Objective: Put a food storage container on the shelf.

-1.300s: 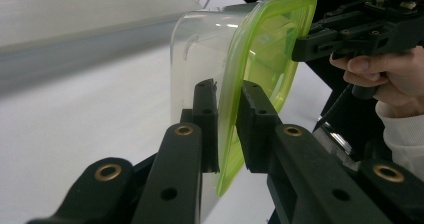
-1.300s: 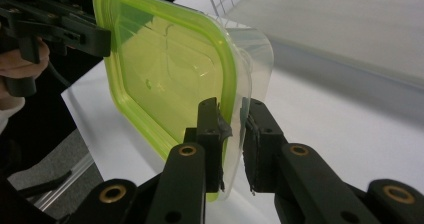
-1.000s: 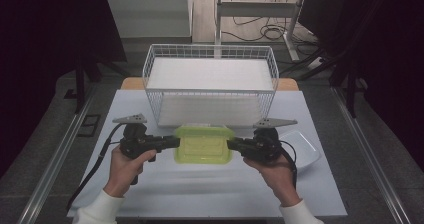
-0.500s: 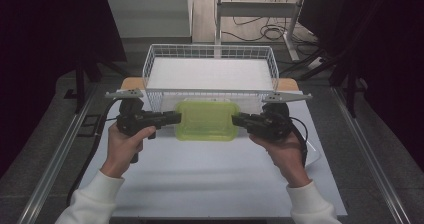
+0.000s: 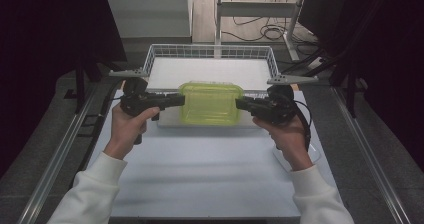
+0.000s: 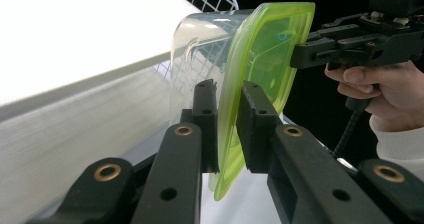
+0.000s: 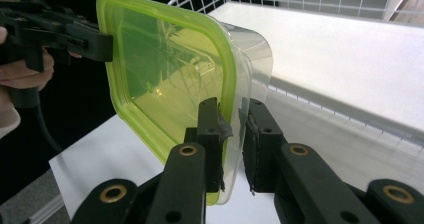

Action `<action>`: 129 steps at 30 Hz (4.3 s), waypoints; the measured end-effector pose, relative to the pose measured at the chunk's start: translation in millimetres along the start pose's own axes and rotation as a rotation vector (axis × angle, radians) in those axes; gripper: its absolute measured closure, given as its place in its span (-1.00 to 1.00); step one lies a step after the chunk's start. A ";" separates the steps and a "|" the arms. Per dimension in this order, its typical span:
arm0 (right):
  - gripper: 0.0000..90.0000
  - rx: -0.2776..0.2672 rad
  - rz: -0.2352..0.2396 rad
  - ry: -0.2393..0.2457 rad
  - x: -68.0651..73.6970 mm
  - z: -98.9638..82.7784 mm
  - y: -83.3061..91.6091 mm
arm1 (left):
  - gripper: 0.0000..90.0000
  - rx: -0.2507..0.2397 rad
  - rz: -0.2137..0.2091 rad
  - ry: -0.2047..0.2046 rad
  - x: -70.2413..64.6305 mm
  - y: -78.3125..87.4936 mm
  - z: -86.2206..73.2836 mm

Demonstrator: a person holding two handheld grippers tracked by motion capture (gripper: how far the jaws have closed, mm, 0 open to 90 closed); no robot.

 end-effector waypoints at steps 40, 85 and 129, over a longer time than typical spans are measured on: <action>0.78 -0.027 0.014 -0.131 -82.9 65.3 -64.0 | 0.79 0.003 0.013 0.100 94.4 -47.2 67.9; 0.41 -0.097 0.010 -0.555 -143.7 56.4 -125.0 | 0.27 -0.060 0.156 0.333 146.7 -91.9 68.7; -0.29 0.179 -0.051 -0.031 -51.7 -38.4 -13.4 | -0.27 0.088 0.156 -0.067 40.3 9.3 -60.5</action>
Point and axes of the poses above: each handheld gripper's, and its own axes: y roughly backward along the jaws, z roughly out of its top, x roughly to its left, the point moved 2 cm from there along -y, roughly forward along the jaws, and after that the axes turned 1 degree about z, right-handed, at the moved point
